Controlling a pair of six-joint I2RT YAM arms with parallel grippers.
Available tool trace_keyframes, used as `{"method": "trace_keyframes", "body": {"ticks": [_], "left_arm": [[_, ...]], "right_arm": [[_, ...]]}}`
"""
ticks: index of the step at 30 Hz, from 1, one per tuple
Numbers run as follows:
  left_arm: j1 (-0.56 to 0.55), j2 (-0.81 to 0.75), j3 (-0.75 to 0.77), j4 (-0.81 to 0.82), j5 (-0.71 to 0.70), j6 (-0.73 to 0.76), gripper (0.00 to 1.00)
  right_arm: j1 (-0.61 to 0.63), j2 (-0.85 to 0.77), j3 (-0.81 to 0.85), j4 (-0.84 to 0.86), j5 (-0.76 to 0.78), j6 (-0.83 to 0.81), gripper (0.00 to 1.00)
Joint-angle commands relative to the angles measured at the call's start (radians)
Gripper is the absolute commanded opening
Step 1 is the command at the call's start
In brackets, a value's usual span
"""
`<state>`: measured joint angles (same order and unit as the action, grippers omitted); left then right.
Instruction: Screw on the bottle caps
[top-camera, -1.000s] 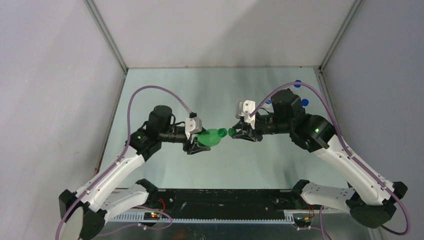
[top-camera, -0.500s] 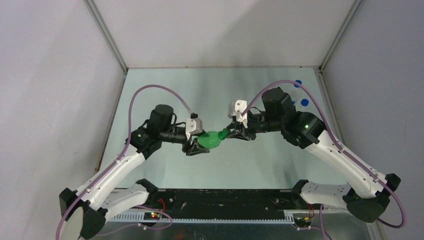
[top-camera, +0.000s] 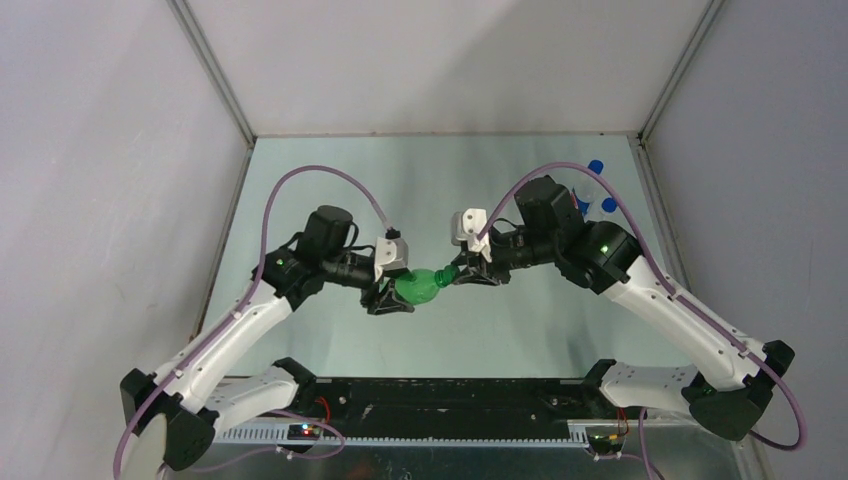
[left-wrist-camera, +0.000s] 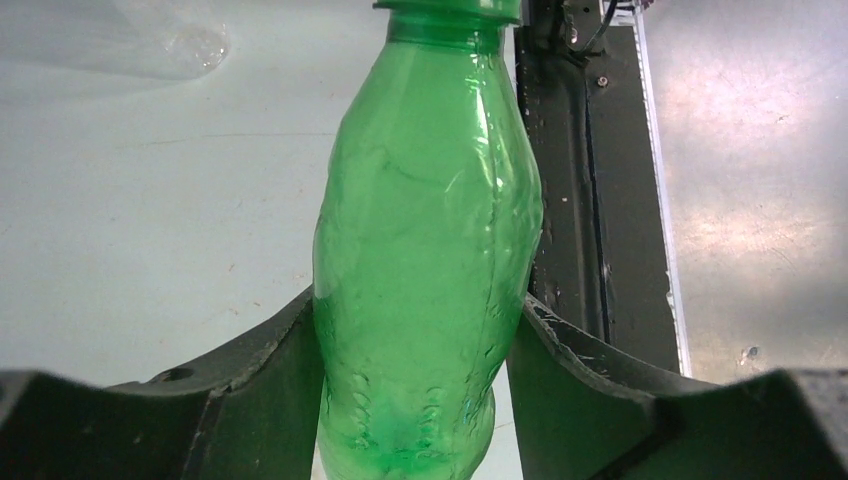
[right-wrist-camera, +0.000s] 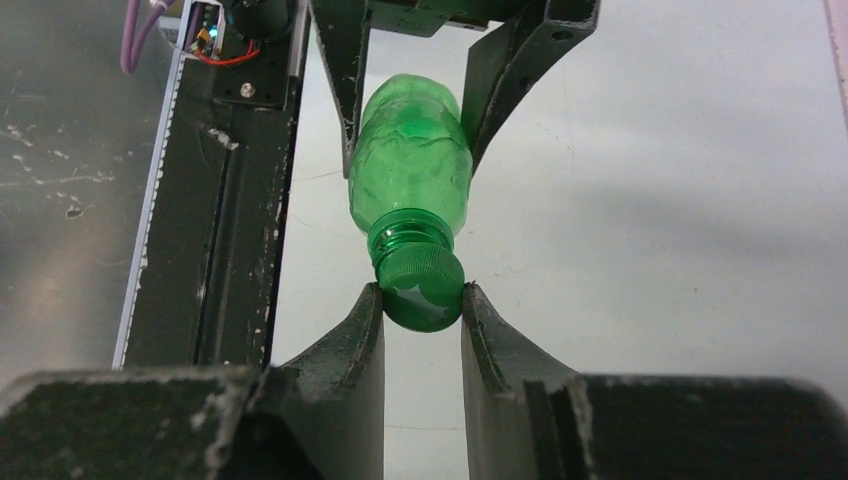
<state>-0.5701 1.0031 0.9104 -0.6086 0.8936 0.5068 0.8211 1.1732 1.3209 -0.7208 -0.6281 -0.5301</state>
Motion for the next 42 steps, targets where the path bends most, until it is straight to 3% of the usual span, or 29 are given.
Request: {"method": "trace_keyframes", "body": {"ticks": [1,20,31,42], "left_arm": [[-0.003,0.015,0.086,-0.002,0.069,0.068,0.02],[-0.003,0.06,0.121,-0.004,0.125,0.043,0.0],[-0.003,0.074,0.122,-0.031,0.179,0.056,0.0],[-0.004,0.067,0.117,-0.053,0.185,0.069,0.0]], "right_arm": [[0.016,0.01,0.006,-0.063,-0.045,-0.06,0.0],[0.047,0.013,0.005,-0.094,-0.096,-0.097,0.0],[0.055,0.012,0.006,-0.042,0.049,-0.08,0.0],[0.013,0.015,0.004,-0.002,0.056,-0.018,0.0]]}}
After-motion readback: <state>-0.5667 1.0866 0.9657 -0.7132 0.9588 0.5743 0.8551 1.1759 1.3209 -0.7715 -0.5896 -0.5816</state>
